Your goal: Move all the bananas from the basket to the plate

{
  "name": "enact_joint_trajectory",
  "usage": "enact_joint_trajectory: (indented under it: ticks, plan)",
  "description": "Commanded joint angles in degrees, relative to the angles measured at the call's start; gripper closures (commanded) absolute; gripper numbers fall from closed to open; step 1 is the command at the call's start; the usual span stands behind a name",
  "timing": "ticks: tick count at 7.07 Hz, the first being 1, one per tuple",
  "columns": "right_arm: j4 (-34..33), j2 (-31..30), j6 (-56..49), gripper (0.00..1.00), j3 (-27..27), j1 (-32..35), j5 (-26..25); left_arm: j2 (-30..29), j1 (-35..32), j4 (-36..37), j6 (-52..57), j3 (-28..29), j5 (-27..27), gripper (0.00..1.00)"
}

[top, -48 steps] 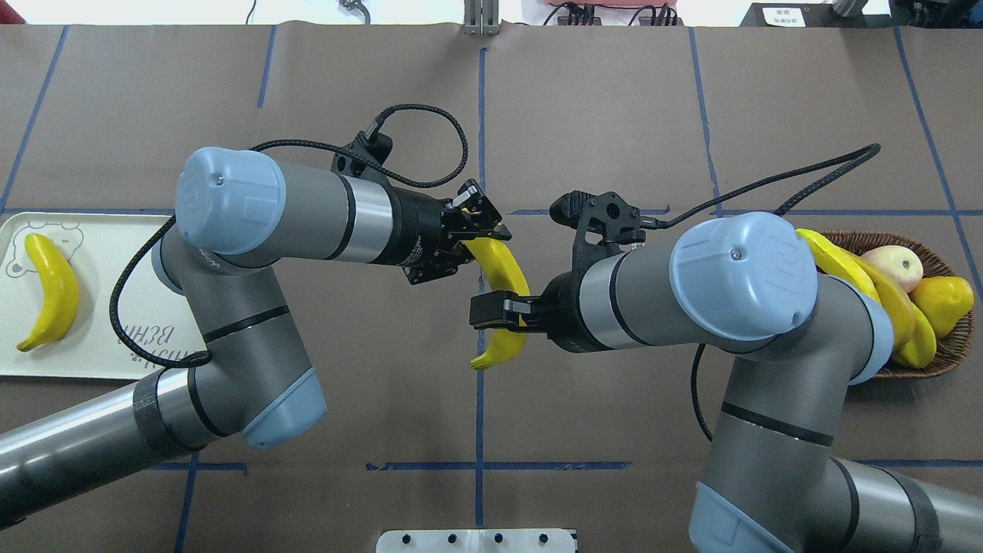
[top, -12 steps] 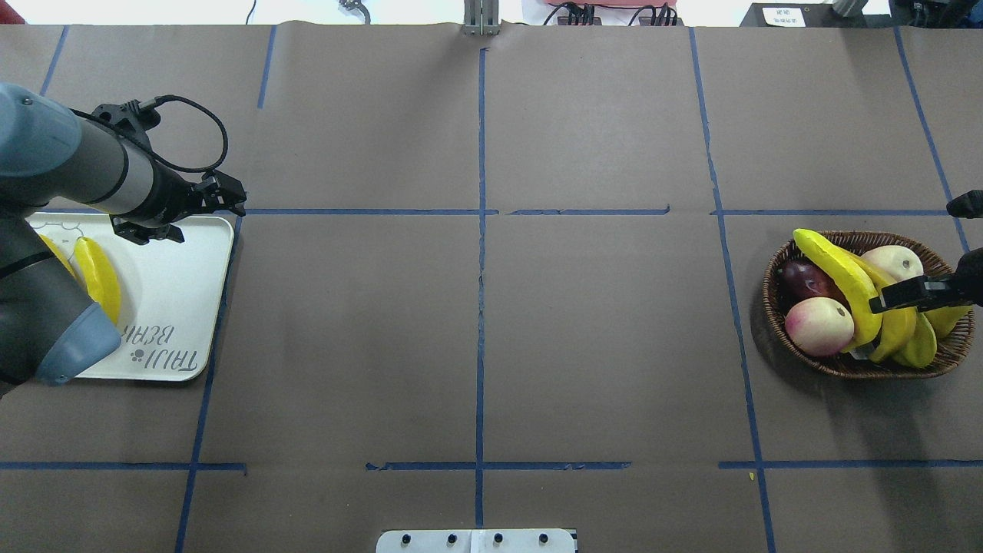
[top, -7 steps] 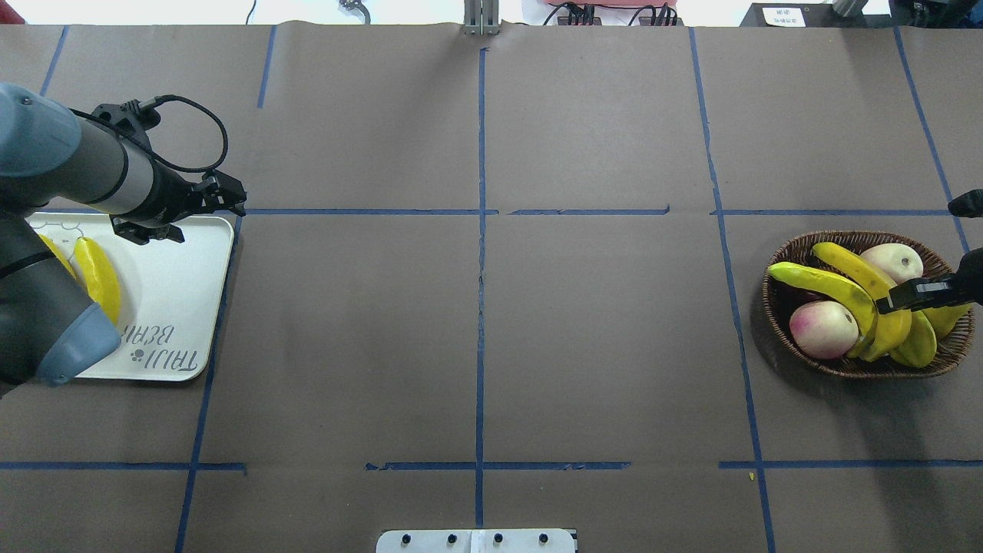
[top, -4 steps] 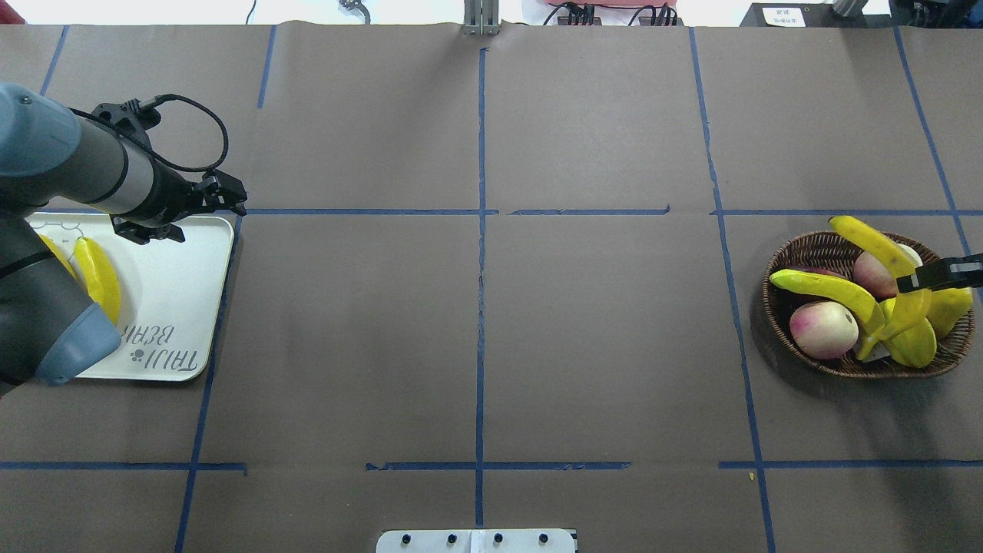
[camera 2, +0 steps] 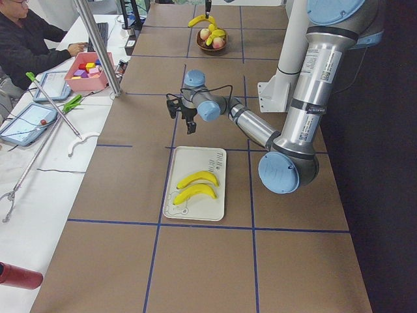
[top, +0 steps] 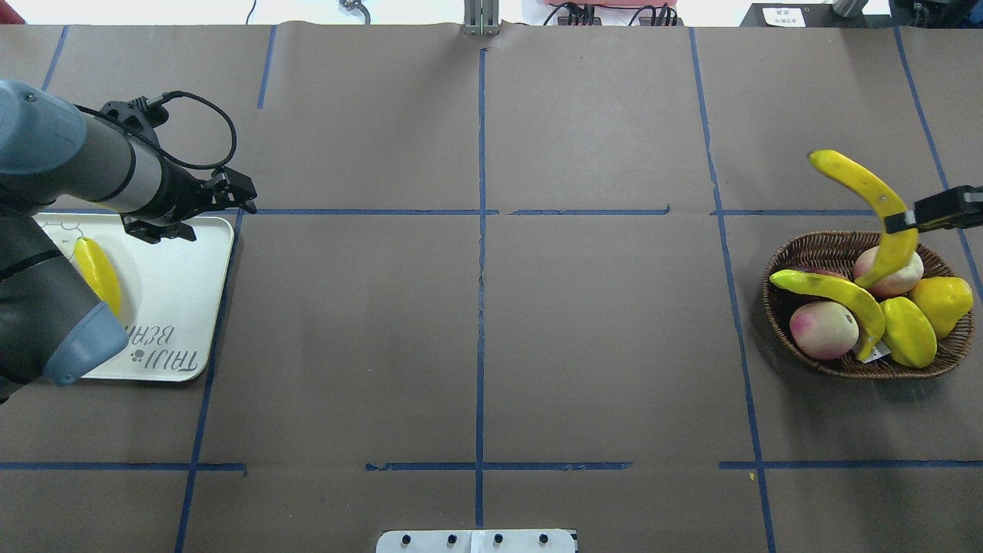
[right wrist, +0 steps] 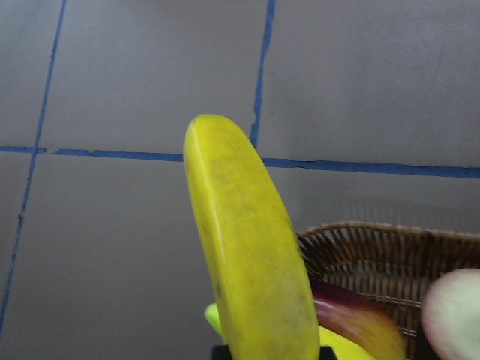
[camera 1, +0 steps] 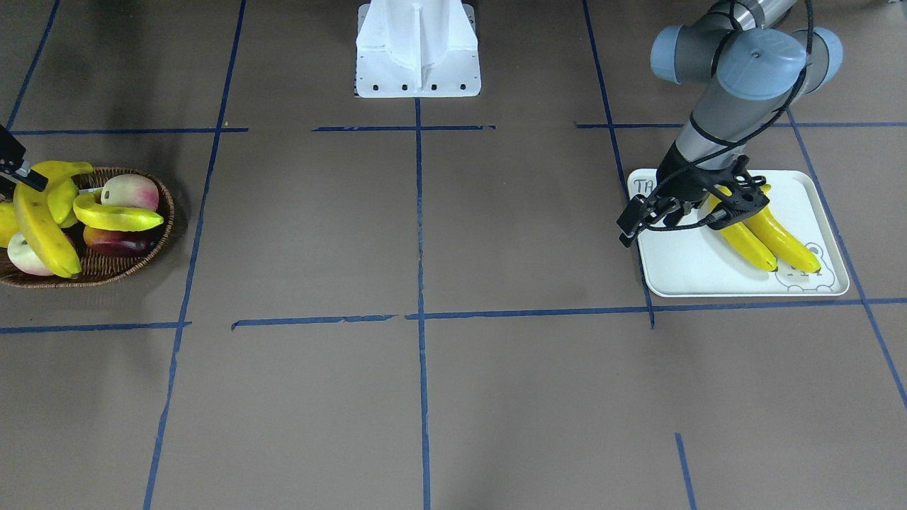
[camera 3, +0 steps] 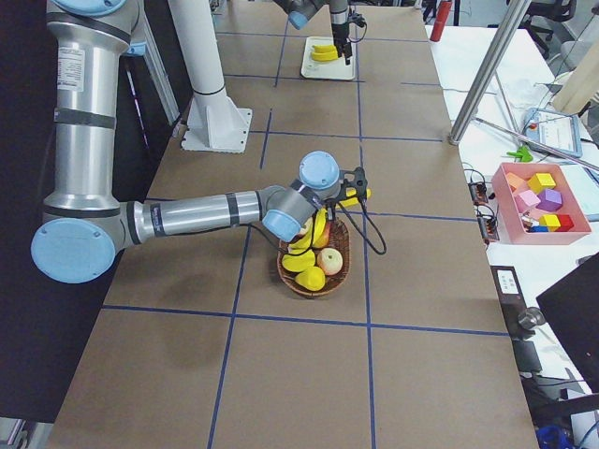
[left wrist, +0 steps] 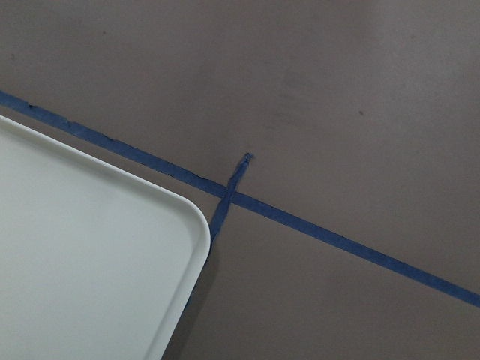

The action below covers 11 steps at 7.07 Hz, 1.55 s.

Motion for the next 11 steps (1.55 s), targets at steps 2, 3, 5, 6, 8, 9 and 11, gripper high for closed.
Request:
enact_joint_trajectory:
  ticks: [2,3,5,6,8,9,11]
  plan:
    - [-0.9,15.3,20.6,1.00,0.1,-14.5,-9.7,-4.3,3.5,-9.8,-13.4,0.3,-0.2,0.00]
    - [-0.8,18.0,23.9,1.00,0.3,-18.7,-13.4,-4.3,4.5,-17.3,-18.1,0.3,-0.2,0.01]
    - [-0.3,21.5,29.5,0.99,1.9,-26.7,-21.8,-5.6,5.3,-29.2,-28.6,0.6,-0.2,0.01]
    - [-0.3,22.1,29.6,0.99,2.3,-29.8,-24.9,-9.5,7.0,-29.1,-32.0,1.8,0.1,0.01]
    - [-1.0,25.4,31.5,0.99,2.4,-35.1,-31.8,-15.0,9.6,-28.8,-33.2,5.4,0.5,0.01]
    - [-1.0,25.7,31.5,0.99,2.5,-36.9,-33.9,-16.9,9.7,-28.7,-33.3,7.4,0.5,0.01]
    - [-1.0,26.4,31.5,0.99,2.7,-40.2,-39.1,-19.3,10.7,-28.8,-35.2,9.5,1.6,0.01]
